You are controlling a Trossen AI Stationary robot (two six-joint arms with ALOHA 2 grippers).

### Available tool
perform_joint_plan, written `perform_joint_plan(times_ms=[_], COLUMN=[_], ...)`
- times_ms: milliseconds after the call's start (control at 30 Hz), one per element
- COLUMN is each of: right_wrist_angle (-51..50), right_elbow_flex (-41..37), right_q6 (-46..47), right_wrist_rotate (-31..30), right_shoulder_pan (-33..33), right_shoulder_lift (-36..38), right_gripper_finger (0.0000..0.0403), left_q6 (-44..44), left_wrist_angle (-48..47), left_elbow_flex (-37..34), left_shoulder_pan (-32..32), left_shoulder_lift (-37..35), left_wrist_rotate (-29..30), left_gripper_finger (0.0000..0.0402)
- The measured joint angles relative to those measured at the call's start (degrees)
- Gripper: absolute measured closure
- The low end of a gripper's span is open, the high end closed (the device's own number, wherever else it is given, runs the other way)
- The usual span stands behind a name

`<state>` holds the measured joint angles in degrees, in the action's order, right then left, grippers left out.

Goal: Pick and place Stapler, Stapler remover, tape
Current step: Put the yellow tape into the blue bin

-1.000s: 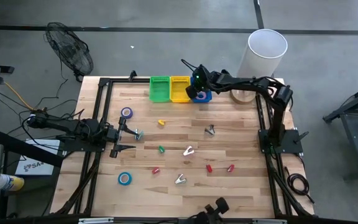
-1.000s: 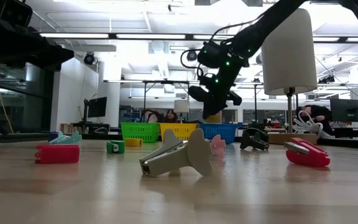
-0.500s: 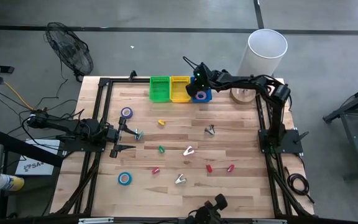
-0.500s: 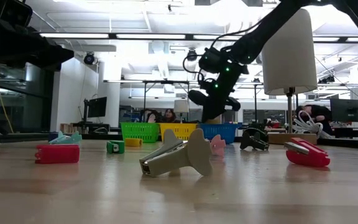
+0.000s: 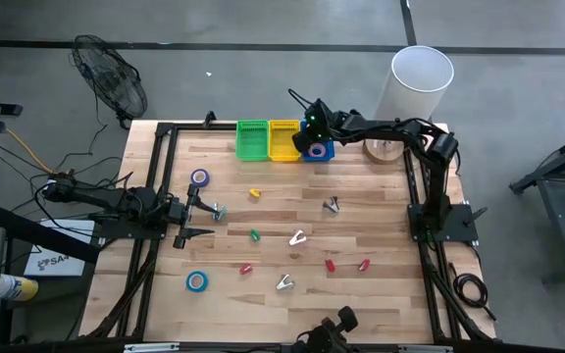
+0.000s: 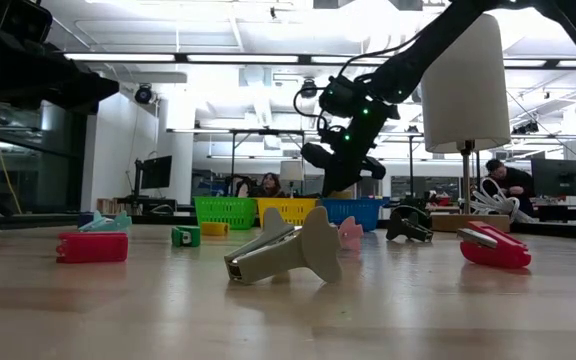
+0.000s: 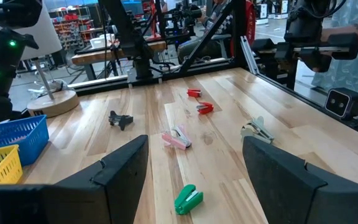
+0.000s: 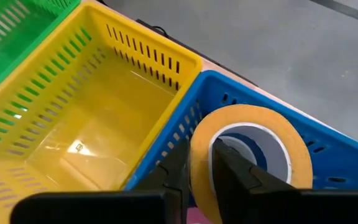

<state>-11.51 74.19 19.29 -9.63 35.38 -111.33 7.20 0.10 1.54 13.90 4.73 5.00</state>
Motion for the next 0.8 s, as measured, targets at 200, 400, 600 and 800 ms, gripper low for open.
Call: perform_joint_plan(times_ms=[200, 400, 600, 800], right_wrist_angle=[0.03, 0.27, 1.17, 2.84], right_elbow_flex=[0.00, 0.00, -0.02, 0.00], right_q6=[0.03, 0.18, -0.11, -0.25], right_wrist_rotate=[0.00, 1.08, 1.07, 1.07], right_shoulder_pan=[-0.03, -0.07, -0.07, -0.07], right_shoulder_lift=[-0.08, -1.92, -2.86, -2.86], right_gripper_finger=[0.0356, 0.0358, 0.0348, 0.0332], left_q6=[0.00, 0.00, 0.00, 0.00], left_wrist_angle=[0.00, -0.02, 0.00, 0.00], left_elbow_flex=[0.00, 0.00, 0.00, 0.00], left_shoulder_pan=[0.01, 0.01, 0.01, 0.01], left_shoulder_lift=[0.00, 0.00, 0.02, 0.00], left_wrist_rotate=[-0.01, -0.03, -0.03, -0.03], left_gripper_finger=[0.0143, 0.0143, 0.0143, 0.0143])
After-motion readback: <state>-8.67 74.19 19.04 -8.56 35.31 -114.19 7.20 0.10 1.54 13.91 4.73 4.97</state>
